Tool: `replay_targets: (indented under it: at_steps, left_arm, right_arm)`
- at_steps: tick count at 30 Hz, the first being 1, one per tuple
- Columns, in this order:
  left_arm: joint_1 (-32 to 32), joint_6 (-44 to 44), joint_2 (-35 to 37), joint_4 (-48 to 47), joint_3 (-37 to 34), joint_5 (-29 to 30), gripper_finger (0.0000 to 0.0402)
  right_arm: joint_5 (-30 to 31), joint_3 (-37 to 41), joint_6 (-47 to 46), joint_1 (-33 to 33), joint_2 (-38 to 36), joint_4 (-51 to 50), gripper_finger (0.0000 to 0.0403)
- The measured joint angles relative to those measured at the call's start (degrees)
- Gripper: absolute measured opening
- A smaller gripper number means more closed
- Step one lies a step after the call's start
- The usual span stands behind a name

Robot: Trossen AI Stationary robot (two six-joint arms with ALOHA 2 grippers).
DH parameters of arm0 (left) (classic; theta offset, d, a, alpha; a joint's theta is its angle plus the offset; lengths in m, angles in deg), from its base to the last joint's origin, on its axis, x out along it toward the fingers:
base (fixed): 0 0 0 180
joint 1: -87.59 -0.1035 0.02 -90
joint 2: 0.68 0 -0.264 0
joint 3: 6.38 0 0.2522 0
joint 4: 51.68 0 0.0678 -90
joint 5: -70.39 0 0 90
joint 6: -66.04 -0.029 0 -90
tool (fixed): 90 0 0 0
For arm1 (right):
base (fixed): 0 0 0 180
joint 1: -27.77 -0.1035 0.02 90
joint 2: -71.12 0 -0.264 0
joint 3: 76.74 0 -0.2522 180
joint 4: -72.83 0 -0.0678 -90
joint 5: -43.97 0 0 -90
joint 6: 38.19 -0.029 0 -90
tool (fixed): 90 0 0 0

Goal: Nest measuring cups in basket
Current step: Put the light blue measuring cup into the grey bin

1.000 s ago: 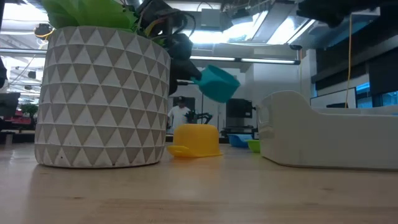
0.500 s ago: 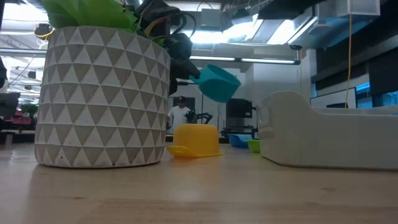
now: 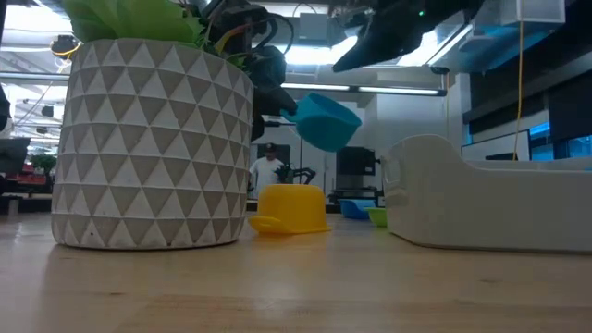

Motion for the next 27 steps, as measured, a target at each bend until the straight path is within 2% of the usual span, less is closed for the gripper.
replay_targets:
  at_steps: [7,17,27]
  left_arm:
    - [0.0,0.0,0.0,0.0,0.0,0.0,0.0002]
    - [0.0,0.0,0.0,0.0,0.0,0.0,0.0003]
    - [0.0,0.0,0.0,0.0,0.0,0.0,0.0004]
  right_arm:
    - [-1.8,-1.3,0.0,0.0,5.2,0.1,0.0194]
    - [-2.4,-1.3,-0.1,0.0,7.7,0.6,0.0192]
    - [-2.4,-1.3,-0.2,0.0,7.8,0.7,0.0131]
